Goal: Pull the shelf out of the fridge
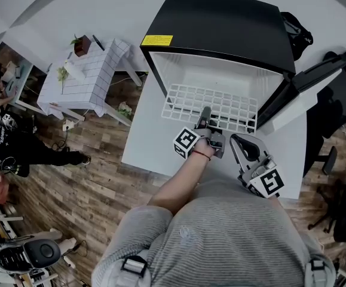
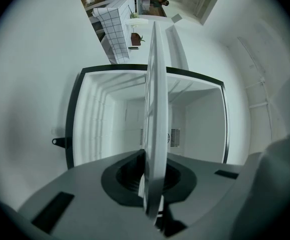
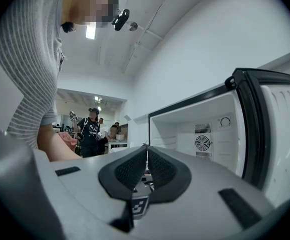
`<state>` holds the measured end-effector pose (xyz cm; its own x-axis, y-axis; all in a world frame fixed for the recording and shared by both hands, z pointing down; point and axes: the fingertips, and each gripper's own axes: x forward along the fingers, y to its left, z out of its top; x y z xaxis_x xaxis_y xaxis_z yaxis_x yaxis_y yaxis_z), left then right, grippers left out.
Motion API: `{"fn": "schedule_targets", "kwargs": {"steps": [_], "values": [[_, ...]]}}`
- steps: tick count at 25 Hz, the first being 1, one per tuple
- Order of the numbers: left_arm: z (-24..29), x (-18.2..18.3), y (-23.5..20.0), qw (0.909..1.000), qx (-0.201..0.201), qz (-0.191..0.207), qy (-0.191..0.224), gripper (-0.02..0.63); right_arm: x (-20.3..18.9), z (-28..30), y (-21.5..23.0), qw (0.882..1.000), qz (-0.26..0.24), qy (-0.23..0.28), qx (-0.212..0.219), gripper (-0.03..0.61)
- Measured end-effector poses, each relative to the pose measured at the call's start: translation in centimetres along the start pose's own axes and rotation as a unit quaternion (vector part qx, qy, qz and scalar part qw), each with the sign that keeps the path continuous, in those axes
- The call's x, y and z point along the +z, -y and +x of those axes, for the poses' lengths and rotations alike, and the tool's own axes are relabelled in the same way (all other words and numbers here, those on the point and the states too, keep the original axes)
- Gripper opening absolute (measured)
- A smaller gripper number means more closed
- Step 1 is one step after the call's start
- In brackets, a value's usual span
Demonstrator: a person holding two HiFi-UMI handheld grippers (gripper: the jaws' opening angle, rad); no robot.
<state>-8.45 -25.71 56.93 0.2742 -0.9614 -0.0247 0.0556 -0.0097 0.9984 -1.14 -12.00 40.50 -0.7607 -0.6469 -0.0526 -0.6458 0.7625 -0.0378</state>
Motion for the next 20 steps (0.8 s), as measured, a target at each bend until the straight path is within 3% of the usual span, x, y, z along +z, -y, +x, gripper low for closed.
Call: {"fn": "schedule_targets", "kwargs": {"steps": [20], "values": [[-2.8,0.0,1.2,0.9998,-0.007,-0.014,0.015,0.031,0.2,0.4,-1.2,1.0,0.003,-0.001,0.011,0.014]]}}
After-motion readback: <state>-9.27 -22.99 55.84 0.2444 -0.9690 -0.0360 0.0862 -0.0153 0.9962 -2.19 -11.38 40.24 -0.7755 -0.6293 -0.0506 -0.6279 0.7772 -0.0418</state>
